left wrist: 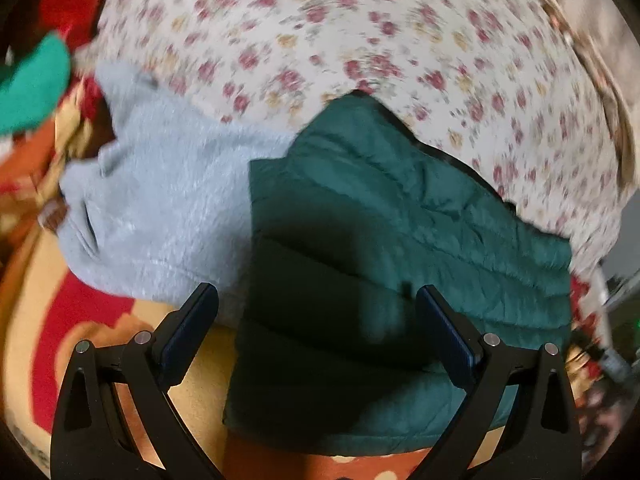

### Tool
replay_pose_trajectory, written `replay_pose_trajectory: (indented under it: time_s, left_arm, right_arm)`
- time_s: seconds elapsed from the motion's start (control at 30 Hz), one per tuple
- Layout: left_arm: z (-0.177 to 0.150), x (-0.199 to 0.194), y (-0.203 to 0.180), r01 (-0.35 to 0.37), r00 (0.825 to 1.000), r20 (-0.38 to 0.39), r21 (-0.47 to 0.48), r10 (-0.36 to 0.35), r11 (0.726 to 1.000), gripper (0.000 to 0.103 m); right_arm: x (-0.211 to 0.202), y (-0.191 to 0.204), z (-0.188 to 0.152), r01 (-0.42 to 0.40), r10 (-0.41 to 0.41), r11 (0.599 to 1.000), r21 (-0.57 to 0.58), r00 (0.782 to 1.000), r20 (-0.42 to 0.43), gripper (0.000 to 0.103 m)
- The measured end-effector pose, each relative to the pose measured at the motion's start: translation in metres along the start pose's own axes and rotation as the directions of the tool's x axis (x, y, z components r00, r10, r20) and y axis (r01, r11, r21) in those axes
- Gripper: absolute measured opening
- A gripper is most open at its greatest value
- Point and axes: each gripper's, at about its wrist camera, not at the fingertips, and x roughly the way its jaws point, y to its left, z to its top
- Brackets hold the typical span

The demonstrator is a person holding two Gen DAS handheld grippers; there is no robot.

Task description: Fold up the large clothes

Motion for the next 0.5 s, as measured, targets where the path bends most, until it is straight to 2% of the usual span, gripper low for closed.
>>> replay_pose_trajectory:
  time_s: [0.13, 0.3, 0.37, 0.5]
  left_arm:
    - [0.002, 0.011, 0.012, 0.052, 0.998, -0.020, -0.051, -0.054, 0.997, 0.099]
    - [0.002, 0.036, 0.013, 0.120, 0.989, -0.084, -0.071, -0.126, 0.990, 0.099]
    - [0.001, 0.043, 0.015, 0.135, 0.985, -0.095, -0.084, -0.143, 0.987, 0.103]
    - [0.002, 0.057, 0.024, 0.183, 0.971, -0.126, -0.156, -0.204, 0.971, 0.103]
  right_arm:
    - [0.016, -0.018, 0.001, -0.006, 0.009, 0.999, 0.053, 0.999, -0.046, 0.103]
    - [0.034, -0.032, 0.003, -0.067, 0.077, 0.992, 0.107, 0.994, -0.082, 0.103]
    - [0.041, -0.037, 0.005, -0.092, 0.102, 0.989, 0.114, 0.991, -0.089, 0.103]
    - [0.052, -0.038, 0.013, -0.135, 0.144, 0.987, 0.091, 0.985, -0.093, 0.103]
